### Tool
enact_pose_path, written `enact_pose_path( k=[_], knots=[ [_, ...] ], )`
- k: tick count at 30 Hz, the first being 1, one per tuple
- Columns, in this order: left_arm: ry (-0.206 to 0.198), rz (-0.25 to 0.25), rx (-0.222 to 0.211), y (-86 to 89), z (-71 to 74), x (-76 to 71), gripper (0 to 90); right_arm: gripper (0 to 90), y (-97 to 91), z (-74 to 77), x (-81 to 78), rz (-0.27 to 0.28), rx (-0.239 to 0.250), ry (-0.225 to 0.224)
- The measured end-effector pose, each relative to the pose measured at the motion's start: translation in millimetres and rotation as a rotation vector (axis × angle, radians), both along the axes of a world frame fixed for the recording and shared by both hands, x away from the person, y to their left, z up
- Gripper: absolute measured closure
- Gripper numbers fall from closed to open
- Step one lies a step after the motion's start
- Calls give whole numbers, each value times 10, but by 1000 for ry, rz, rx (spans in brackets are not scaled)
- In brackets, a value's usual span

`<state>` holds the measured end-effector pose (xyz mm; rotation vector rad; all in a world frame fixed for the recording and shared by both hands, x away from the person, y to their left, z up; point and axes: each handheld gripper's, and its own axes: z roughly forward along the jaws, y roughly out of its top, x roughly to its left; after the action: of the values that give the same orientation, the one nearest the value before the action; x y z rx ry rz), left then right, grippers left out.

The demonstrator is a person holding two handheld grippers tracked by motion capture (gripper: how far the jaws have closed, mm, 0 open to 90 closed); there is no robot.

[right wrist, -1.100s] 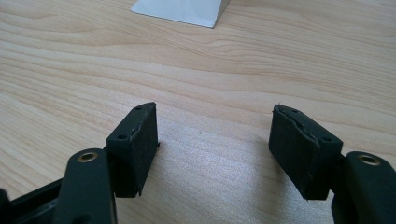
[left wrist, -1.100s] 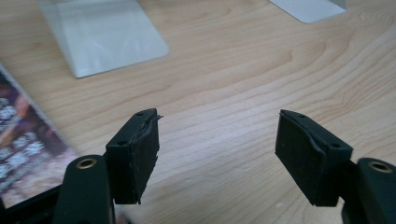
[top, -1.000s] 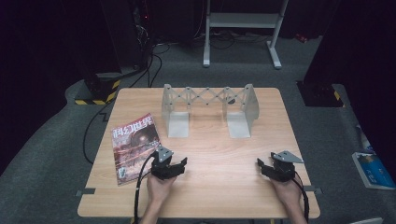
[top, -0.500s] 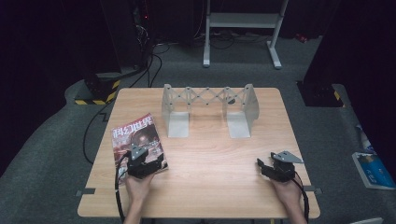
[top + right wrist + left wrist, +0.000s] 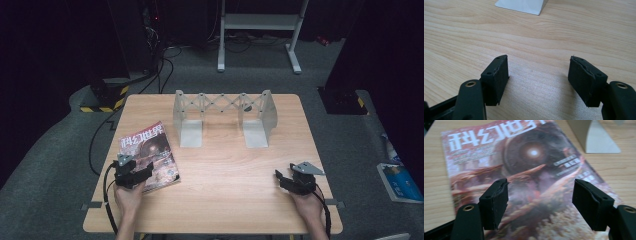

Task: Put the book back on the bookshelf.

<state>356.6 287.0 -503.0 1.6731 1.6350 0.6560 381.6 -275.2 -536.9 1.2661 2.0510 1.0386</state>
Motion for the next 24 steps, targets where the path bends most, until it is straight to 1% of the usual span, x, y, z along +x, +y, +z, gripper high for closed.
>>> enact_pose_path(
  k=[2,4,5,6,7,8,9,11,13,14,15,16,18,21,23,24],
  knots=[
    [5,17,9,58,-15,17,288,328,-2,0,3,1,3,2],
    [21,34,20,105,-30,57,286,327,-2,0,3,2,3,2],
    [29,36,38,130,-29,76,284,327,-2,0,3,2,4,3],
    [35,39,46,144,-26,87,284,327,-5,0,5,3,4,2],
    [34,45,56,173,-23,102,284,327,-5,0,6,3,4,3],
    [46,51,59,214,-30,130,282,326,-4,0,4,2,4,3],
    [46,51,59,214,-30,130,281,326,-4,0,4,2,4,3],
    [67,67,69,277,-50,167,278,326,-5,0,7,2,5,3],
    [74,95,41,335,-74,196,270,326,-3,0,4,2,4,2],
    [74,95,41,335,-74,196,269,326,-3,0,4,2,4,2],
    [67,93,29,364,-82,205,268,326,-4,0,6,-1,8,6],
    [69,88,28,378,-83,208,267,326,-4,0,6,-1,8,6],
    [65,95,22,385,-93,216,260,326,-5,0,7,4,5,3],
    [81,100,17,428,-132,240,244,326,-6,0,8,4,7,5],
    [79,101,19,429,-135,239,239,326,-5,-1,8,4,7,5],
    [75,107,11,428,-136,243,238,326,-5,-1,8,3,7,5]
  ],
)
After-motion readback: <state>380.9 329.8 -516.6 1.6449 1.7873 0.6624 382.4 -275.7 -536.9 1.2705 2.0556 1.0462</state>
